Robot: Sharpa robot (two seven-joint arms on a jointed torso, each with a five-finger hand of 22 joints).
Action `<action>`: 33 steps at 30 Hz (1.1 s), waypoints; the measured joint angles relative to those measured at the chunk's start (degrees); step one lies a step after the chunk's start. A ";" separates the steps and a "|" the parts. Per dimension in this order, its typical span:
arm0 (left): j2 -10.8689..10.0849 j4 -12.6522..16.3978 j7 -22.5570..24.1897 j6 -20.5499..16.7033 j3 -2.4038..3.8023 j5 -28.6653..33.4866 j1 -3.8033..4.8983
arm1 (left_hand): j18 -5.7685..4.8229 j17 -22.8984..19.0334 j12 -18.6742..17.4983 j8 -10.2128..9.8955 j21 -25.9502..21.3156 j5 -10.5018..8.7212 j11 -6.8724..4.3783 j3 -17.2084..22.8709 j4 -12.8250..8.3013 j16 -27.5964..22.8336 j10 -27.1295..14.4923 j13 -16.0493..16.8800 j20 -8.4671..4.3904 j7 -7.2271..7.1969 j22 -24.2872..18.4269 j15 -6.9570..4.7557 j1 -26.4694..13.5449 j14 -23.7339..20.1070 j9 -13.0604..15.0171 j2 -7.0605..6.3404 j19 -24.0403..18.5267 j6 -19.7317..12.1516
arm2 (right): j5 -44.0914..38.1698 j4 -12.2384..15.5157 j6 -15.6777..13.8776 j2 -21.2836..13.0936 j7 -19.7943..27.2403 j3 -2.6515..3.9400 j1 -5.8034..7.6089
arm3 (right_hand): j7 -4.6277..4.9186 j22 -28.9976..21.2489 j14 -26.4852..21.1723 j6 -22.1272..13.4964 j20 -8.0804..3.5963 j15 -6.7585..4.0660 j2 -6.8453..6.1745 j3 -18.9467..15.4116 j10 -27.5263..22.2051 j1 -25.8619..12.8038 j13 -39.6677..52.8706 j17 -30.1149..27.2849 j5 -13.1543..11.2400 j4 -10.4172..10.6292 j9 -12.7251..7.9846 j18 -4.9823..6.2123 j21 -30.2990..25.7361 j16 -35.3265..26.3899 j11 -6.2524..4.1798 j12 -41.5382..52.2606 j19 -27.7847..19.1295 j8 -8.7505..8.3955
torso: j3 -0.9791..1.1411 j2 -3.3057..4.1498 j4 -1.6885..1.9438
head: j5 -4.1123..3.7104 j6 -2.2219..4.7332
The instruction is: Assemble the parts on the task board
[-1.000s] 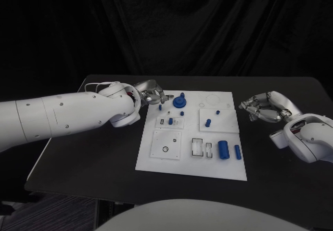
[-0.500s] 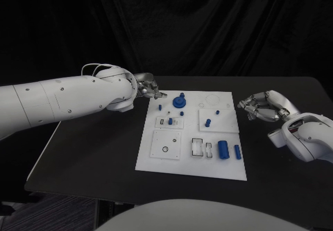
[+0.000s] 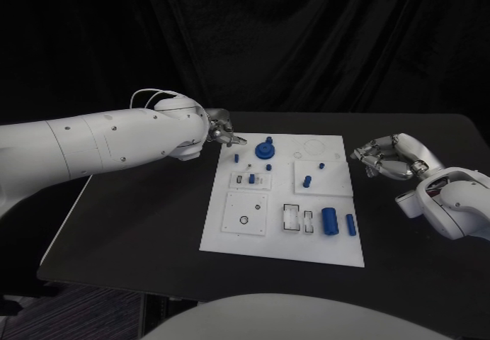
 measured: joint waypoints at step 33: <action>1.71 -1.76 -3.89 5.00 -0.01 -1.56 -1.41 | 0.01 0.00 0.00 -0.75 -0.95 0.68 -0.19 -0.95 0.00 0.00 -0.20 0.00 0.01 -0.20 -0.01 0.01 -1.95 0.00 -0.42 0.46 0.00 0.95 | 0.04 1.51 -3.76 -1.22 4.54 0.04 1.54 | 0.28 0.30 0.30 -0.98 0.21 0.52 1.18 -1.52 -0.53 -10.71 -1.59 -1.00 -5.99 2.45 -0.62 0.00 -1.12 -0.28 0.73 0.69 0.62 -0.45 | -0.06 0.08 -0.02 | 0.04 -0.12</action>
